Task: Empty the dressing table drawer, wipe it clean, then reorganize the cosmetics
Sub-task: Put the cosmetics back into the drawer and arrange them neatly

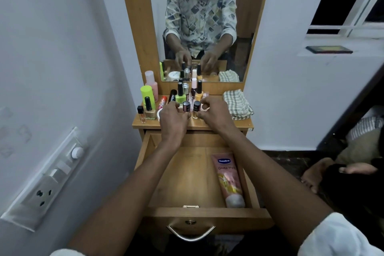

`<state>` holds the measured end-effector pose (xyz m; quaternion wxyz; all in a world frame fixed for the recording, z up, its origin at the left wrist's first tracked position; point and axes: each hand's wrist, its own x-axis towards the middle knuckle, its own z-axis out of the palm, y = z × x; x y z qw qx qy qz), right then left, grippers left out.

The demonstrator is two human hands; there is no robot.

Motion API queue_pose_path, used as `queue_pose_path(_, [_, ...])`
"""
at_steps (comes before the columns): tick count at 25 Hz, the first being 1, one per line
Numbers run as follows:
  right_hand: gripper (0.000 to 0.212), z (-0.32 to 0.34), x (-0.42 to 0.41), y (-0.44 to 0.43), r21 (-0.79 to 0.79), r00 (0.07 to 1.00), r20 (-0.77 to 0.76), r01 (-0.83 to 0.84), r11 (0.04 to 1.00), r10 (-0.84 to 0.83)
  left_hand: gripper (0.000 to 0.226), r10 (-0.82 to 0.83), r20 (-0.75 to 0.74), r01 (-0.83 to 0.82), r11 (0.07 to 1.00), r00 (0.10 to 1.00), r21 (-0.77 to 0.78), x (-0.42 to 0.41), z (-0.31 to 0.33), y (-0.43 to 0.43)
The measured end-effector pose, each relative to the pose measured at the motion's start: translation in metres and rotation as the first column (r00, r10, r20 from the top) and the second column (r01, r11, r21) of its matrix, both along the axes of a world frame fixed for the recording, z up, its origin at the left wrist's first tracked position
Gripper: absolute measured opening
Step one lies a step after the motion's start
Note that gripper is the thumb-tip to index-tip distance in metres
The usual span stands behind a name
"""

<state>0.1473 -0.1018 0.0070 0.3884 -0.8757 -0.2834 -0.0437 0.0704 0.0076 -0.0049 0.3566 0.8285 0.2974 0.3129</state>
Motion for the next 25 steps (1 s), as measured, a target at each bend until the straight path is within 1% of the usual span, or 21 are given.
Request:
queue_pose_path(5, [0.028,-0.016,0.001,0.005,0.011,1.0,-0.007,-0.007,1.0,0.007,0.031,-0.055,-0.018,0.055,0.998,0.998,0.002,0.008,-0.009,0.002])
queue_pose_path(9, [0.022,-0.01,-0.002,0.003,0.03,1.0,-0.02,-0.02,0.999,0.021,0.026,-0.084,-0.001,0.084,0.996,0.996,-0.03,0.007,-0.002,-0.002])
queue_pose_path(12, [0.015,0.002,-0.018,-0.015,0.105,0.992,-0.076,-0.092,0.99,0.101,0.025,-0.13,0.062,0.13,0.992,0.99,-0.001,-0.012,0.006,-0.01])
queue_pose_path(13, [0.014,0.004,-0.024,-0.026,0.098,0.984,-0.108,-0.133,0.986,0.144,0.024,-0.157,0.076,0.157,0.988,0.985,0.009,-0.02,0.005,-0.013])
queue_pose_path(15, [0.014,0.0,-0.036,-0.05,0.013,0.958,-0.209,-0.2,0.98,0.199,0.026,-0.249,0.032,0.249,0.968,0.968,-0.013,-0.038,-0.008,-0.02])
queue_pose_path(17, [0.015,-0.018,-0.042,-0.068,-0.121,0.94,-0.31,-0.189,0.974,0.144,0.033,-0.341,-0.095,0.337,0.94,0.935,-0.057,-0.048,-0.031,-0.032])
queue_pose_path(18, [0.014,-0.03,-0.041,-0.071,-0.189,0.946,-0.313,-0.148,0.971,0.083,0.034,-0.377,-0.153,0.372,0.926,0.913,-0.064,-0.048,-0.046,-0.037])
queue_pose_path(20, [0.017,-0.049,-0.035,-0.068,-0.295,0.975,-0.218,-0.035,0.955,-0.032,0.024,-0.414,-0.247,0.411,0.909,0.876,-0.067,-0.037,-0.067,-0.044])
queue_pose_path(22, [0.021,-0.055,-0.028,-0.059,-0.367,0.983,-0.142,0.054,0.929,-0.113,0.015,-0.408,-0.315,0.404,0.911,0.857,-0.083,-0.018,-0.077,-0.049])
queue_pose_path(24, [0.028,-0.061,-0.026,-0.051,-0.429,0.987,-0.074,0.099,0.898,-0.144,0.009,-0.366,-0.337,0.368,0.928,0.868,-0.061,0.002,-0.083,-0.055])
queue_pose_path(25, [0.031,-0.065,-0.027,-0.048,-0.411,0.985,-0.085,0.105,0.905,-0.153,0.007,-0.343,-0.339,0.35,0.936,0.876,-0.043,0.01,-0.086,-0.058])
